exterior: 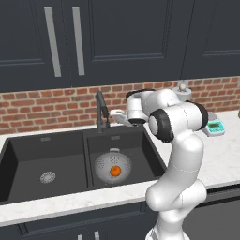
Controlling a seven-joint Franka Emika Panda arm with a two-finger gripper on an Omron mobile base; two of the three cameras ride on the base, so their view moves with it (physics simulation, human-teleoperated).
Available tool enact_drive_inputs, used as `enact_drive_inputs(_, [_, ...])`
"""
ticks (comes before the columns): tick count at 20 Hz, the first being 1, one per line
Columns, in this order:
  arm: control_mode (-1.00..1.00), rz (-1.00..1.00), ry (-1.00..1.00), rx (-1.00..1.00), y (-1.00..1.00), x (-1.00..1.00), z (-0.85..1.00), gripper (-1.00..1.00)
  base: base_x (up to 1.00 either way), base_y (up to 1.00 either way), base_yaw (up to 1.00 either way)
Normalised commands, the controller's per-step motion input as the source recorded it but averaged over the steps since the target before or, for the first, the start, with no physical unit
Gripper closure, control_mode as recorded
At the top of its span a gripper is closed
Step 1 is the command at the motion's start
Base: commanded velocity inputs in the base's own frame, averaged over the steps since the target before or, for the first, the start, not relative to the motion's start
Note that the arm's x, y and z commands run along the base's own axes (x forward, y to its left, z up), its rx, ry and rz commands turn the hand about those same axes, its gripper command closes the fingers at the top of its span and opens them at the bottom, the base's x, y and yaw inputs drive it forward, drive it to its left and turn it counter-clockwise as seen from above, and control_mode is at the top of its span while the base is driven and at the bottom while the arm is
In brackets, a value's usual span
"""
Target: Put the colander in the sink, put the orange in the colander, and turn on the sink faucet and pour water over the colander.
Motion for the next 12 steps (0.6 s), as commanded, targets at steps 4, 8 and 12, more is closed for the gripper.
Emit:
enact_drive_inputs(4, [-1.00, -0.02, 0.01, 0.00, 0.00, 0.09, 0.00, -1.00, 0.00, 0.00, 0.00])
enact_drive_inputs(8, [-1.00, -0.03, 0.00, 0.00, 0.00, 0.06, 0.00, -1.00, 0.00, 0.00, 0.00])
enact_drive_inputs(12, [-1.00, -0.05, 0.00, 0.00, 0.00, 0.08, 0.00, -1.00, 0.00, 0.00, 0.00])
